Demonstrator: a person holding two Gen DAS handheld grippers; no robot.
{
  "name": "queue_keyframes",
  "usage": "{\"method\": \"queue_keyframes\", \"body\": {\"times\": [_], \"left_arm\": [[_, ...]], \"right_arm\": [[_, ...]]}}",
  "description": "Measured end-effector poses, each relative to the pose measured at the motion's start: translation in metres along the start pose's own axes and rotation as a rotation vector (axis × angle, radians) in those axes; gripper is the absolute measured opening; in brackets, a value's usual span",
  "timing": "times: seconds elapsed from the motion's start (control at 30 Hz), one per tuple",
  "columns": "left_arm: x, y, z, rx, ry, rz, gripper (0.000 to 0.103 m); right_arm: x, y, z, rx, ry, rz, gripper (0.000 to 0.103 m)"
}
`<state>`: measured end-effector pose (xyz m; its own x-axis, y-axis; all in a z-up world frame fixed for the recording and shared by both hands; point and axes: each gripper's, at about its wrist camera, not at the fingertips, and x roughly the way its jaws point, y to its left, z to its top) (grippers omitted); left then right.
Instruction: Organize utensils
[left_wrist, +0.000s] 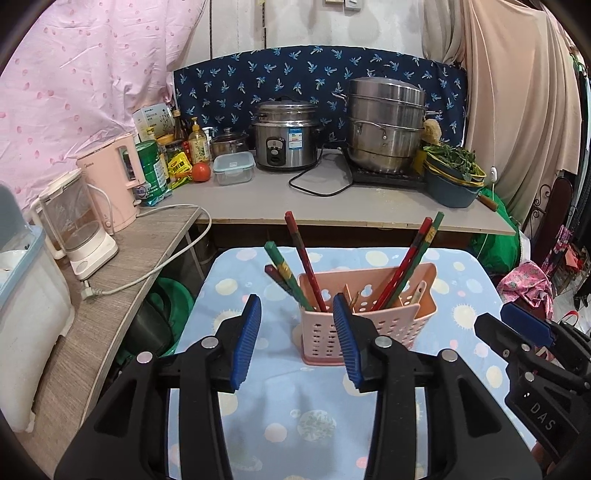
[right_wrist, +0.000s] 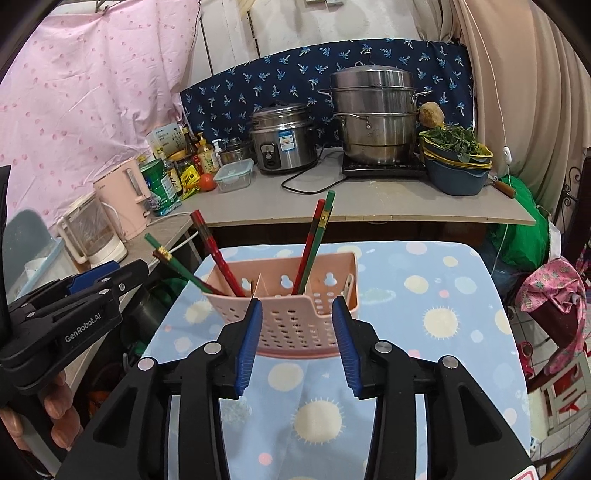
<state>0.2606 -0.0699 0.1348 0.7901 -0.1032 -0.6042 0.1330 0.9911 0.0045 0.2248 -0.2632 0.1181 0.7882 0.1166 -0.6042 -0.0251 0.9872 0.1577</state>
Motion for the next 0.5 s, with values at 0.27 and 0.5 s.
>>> {"method": "queue_keyframes", "body": {"times": [0.27,0.5], "left_arm": [[-0.008,0.003,-0.022,-0.008,0.017,0.007,0.042],[-0.016,0.008,-0.042,-0.024,0.025,0.018,0.053]], "right_arm": [[-0.011,0.004,-0.021,-0.01,0.019,-0.02,0.043],[-0.018,0.006,-0.042,-0.02,0.036,-0.054,0.048]]}}
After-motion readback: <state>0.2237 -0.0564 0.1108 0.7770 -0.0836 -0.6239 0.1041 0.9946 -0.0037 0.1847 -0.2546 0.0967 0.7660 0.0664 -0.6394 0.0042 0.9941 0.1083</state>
